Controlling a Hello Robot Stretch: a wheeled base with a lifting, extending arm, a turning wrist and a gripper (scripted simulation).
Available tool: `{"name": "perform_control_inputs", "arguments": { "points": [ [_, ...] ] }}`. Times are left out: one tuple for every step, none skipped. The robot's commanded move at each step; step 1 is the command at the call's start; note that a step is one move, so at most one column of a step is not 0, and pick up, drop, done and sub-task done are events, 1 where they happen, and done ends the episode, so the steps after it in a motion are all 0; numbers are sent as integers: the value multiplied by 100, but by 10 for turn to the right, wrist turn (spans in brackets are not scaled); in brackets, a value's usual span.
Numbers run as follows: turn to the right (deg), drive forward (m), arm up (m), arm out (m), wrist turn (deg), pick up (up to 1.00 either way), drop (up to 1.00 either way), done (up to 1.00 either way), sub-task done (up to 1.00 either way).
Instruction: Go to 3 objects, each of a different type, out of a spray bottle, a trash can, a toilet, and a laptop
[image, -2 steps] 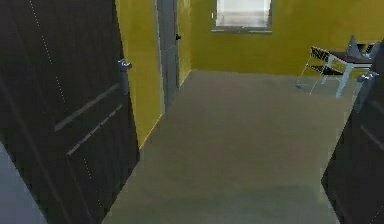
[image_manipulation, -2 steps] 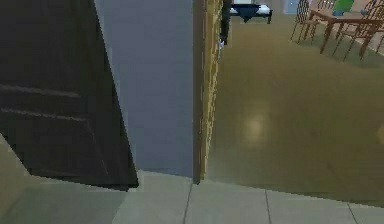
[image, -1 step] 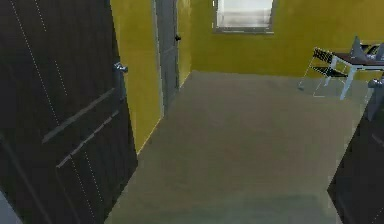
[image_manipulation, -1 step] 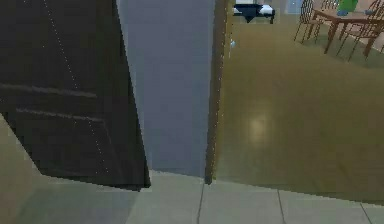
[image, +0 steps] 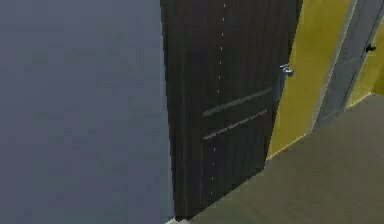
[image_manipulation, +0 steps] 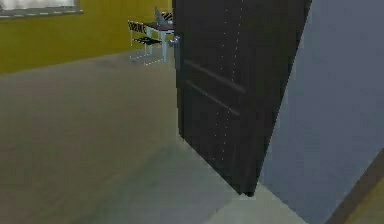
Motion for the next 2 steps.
{"name": "perform_control_inputs", "arguments": {
  "points": [
    [-450,0,0,0,0,0,0,0,0],
    [-300,0,0,0,0,0,0,0,0]
  ]
}}
